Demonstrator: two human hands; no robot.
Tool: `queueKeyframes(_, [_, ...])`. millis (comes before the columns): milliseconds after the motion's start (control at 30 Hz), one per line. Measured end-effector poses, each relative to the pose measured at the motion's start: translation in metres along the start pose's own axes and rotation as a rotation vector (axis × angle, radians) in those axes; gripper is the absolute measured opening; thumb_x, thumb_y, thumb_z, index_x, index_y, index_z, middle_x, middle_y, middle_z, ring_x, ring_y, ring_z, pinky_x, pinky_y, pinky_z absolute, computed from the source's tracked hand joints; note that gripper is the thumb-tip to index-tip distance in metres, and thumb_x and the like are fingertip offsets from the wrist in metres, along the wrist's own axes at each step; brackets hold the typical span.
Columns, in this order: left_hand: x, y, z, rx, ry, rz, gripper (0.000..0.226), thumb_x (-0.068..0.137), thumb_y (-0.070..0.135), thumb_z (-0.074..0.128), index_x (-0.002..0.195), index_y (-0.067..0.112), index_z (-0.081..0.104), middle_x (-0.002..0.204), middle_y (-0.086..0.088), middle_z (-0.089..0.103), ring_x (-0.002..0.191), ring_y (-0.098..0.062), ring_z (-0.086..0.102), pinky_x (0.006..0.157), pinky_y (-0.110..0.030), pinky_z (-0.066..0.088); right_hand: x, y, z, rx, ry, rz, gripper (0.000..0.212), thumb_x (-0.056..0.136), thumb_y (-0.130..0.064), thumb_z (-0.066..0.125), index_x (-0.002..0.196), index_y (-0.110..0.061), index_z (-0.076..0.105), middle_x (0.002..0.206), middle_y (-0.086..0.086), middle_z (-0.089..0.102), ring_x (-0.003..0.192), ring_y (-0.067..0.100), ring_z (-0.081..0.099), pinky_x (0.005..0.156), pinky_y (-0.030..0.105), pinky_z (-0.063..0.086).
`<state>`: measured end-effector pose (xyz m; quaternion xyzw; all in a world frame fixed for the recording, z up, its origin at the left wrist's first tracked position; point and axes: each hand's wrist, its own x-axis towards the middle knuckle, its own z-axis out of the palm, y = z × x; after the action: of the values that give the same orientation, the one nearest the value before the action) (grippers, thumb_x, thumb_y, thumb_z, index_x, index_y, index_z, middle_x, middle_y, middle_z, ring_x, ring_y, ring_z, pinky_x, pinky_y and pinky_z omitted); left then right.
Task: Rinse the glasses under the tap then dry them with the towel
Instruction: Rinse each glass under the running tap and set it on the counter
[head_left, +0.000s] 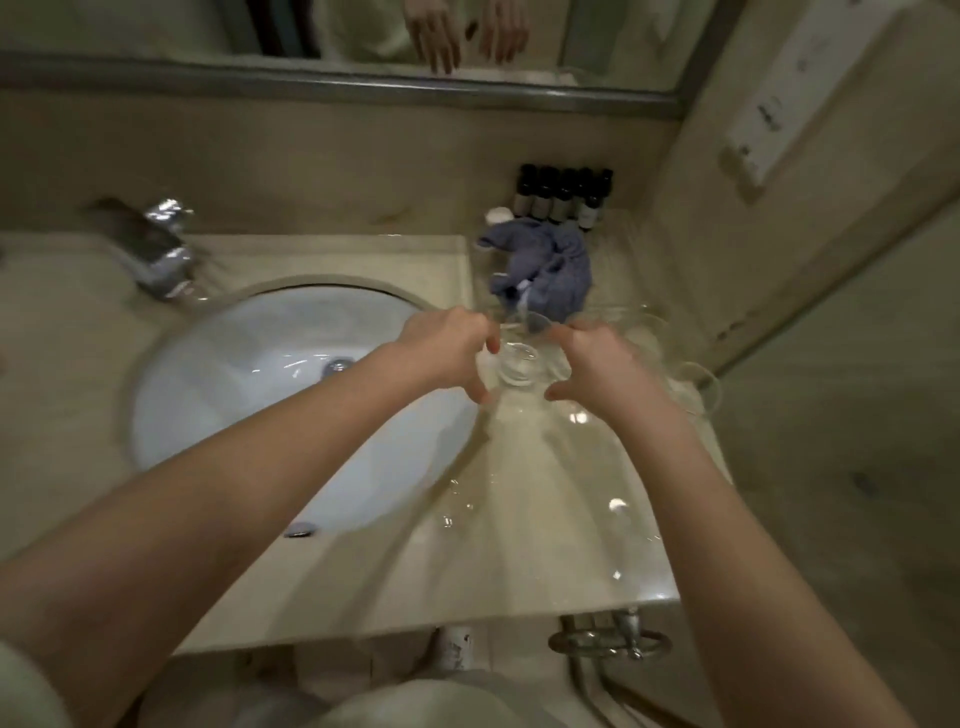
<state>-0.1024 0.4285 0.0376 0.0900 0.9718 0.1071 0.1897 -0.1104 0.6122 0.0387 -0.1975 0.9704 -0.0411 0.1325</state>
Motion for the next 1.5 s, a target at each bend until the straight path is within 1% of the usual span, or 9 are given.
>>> queueKeyframes(100, [-0.044,-0.069,-0.008,-0.026,0.008,-0.098,0.064,0.069,0.047,0.084,0.125,0.028,0.057,0.121,0.005,0.061,0.108,-0.02,0.059,0.071,-0.029,0.038,0.02,-0.074,0.002,-0.024,-0.006,-0.105,0.066,0.076,-0.027,0.08,0.134,-0.017,0.051,0.128,0.009,0.054,0.116,0.031,0.051,0.084,0.035,0.047])
queueKeyframes(233, [-0.113,-0.165,-0.012,-0.064,0.036,-0.224,0.062,0.07,0.045,0.083,0.124,0.028,0.057,0.124,0.007,0.06,0.111,-0.018,0.057,0.072,-0.028,0.037,0.038,-0.182,0.014,-0.023,-0.039,-0.222,0.064,0.079,-0.025,0.078,0.136,-0.021,0.049,0.126,0.006,0.054,0.115,0.026,0.051,0.074,0.03,0.037])
queueKeyframes(467, [-0.228,-0.313,-0.011,-0.079,0.11,-0.387,0.063,0.067,0.047,0.084,0.123,0.029,0.059,0.121,0.007,0.062,0.111,-0.018,0.057,0.071,-0.029,0.037,0.054,-0.365,0.04,0.009,-0.104,-0.402,0.063,0.082,-0.024,0.076,0.138,-0.02,0.047,0.129,0.004,0.054,0.117,0.024,0.051,0.078,0.029,0.04])
queueKeyframes(633, [-0.289,-0.374,0.001,-0.103,0.131,-0.454,0.065,0.064,0.049,0.085,0.121,0.027,0.061,0.116,0.007,0.063,0.107,-0.018,0.058,0.074,-0.029,0.042,0.052,-0.457,0.06,0.038,-0.147,-0.498,0.065,0.08,-0.026,0.077,0.138,-0.022,0.047,0.126,0.004,0.055,0.116,0.024,0.052,0.077,0.03,0.039])
queueKeyframes(800, [-0.314,-0.399,0.019,-0.161,0.141,-0.51,0.061,0.065,0.048,0.085,0.118,0.029,0.06,0.12,0.007,0.057,0.109,-0.017,0.054,0.074,-0.028,0.037,0.051,-0.496,0.075,0.046,-0.187,-0.538,0.069,0.078,-0.027,0.079,0.138,-0.022,0.047,0.126,0.004,0.056,0.115,0.024,0.054,0.08,0.033,0.043])
queueKeyframes(933, [-0.322,-0.408,0.026,-0.216,0.147,-0.56,0.058,0.066,0.045,0.085,0.116,0.03,0.061,0.113,0.01,0.062,0.092,-0.012,0.054,0.071,-0.028,0.041,0.056,-0.505,0.08,0.049,-0.214,-0.554,0.069,0.077,-0.028,0.08,0.138,-0.021,0.047,0.125,0.005,0.057,0.115,0.024,0.054,0.084,0.035,0.046])
queueKeyframes(1133, [-0.332,-0.414,0.034,-0.233,0.143,-0.596,0.056,0.066,0.045,0.084,0.115,0.032,0.062,0.112,0.01,0.063,0.099,-0.015,0.06,0.072,-0.029,0.046,0.057,-0.522,0.086,0.073,-0.281,-0.601,0.069,0.075,-0.027,0.082,0.136,-0.019,0.05,0.126,0.006,0.058,0.114,0.025,0.055,0.09,0.038,0.048])
queueKeyframes(1300, [-0.349,-0.415,0.043,-0.309,0.161,-0.623,0.054,0.063,0.045,0.087,0.11,0.033,0.063,0.102,0.014,0.062,0.097,-0.013,0.061,0.074,-0.03,0.046,0.052,-0.543,0.093,0.089,-0.296,-0.674,0.069,0.074,-0.026,0.082,0.135,-0.02,0.051,0.128,0.004,0.058,0.116,0.024,0.056,0.085,0.032,0.045])
queueKeyframes(1500, [-0.37,-0.406,0.045,-0.292,0.12,-0.613,0.061,0.069,0.036,0.084,0.123,0.028,0.058,0.122,0.008,0.056,0.109,-0.017,0.056,0.069,-0.027,0.036,0.047,-0.557,0.098,0.065,-0.283,-0.667,0.064,0.071,-0.029,0.084,0.128,-0.023,0.055,0.116,0.006,0.062,0.103,0.028,0.061,0.083,0.039,0.052])
